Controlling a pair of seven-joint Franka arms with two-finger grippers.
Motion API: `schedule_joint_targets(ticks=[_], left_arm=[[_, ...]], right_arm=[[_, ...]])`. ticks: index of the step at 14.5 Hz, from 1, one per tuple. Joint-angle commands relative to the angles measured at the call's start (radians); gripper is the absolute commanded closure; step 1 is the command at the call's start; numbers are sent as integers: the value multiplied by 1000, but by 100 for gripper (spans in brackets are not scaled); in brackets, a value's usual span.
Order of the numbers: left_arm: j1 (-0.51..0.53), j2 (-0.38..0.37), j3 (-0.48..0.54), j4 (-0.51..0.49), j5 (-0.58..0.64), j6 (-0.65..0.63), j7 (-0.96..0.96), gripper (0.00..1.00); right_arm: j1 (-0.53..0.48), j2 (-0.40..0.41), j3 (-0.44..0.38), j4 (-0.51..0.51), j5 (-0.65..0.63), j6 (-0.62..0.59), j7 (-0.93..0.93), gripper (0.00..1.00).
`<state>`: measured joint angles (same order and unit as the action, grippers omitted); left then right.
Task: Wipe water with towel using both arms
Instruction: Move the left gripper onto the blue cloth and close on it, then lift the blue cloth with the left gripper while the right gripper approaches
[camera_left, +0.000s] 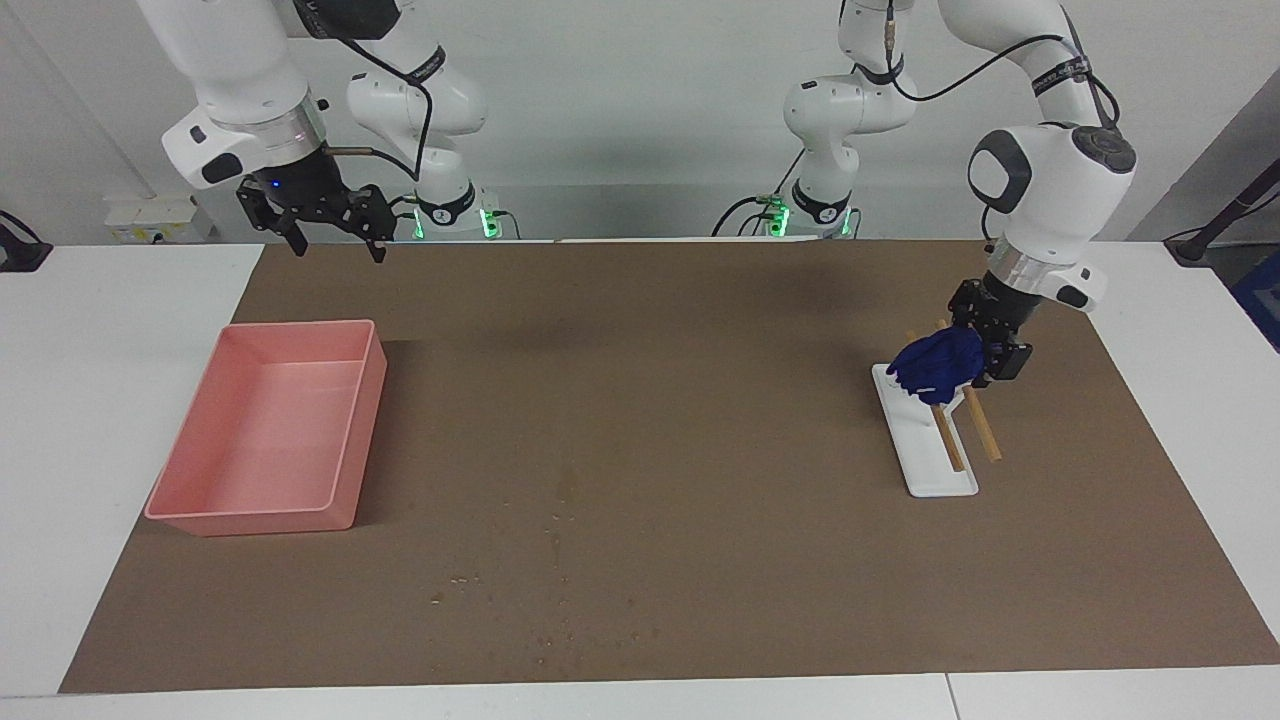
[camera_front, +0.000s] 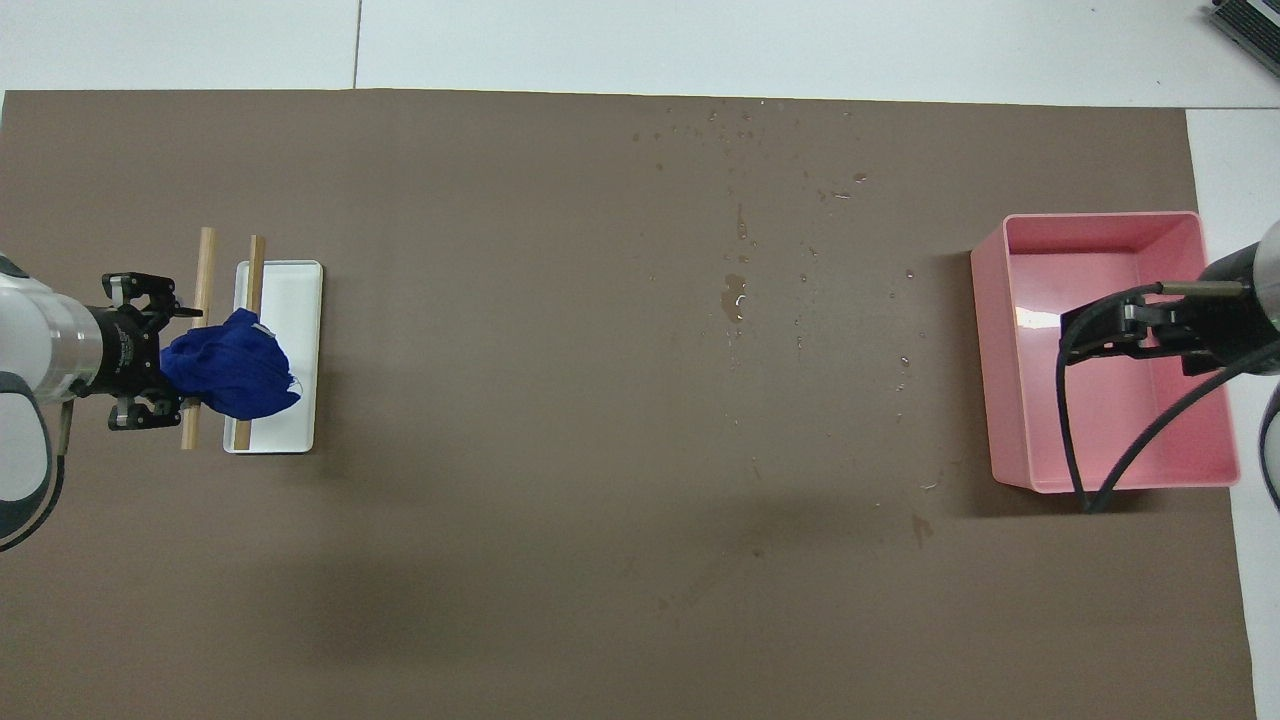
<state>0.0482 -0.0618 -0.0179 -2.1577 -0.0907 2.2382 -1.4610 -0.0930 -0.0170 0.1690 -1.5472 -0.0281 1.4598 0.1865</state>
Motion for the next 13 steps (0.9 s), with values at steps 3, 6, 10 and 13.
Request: schedule_joint_targets(ticks=[3,6,10,13], left_arm=[[-11,-7,9,-17,-11,-17,80,100],[-16,-6,9,-8,-11,-46,106,100],[-22,49,6,151,-14,-210,100,100],[-39,111,6,324,-69,-356,90,100]], right_arm=[[-4,-34,4,-42,4,20,11,3],[-4,-34,4,-41,4,20,7,24],[-4,-34,4,-41,4,20,5,26],[-2,-32,9,-37,4,40,13,25]])
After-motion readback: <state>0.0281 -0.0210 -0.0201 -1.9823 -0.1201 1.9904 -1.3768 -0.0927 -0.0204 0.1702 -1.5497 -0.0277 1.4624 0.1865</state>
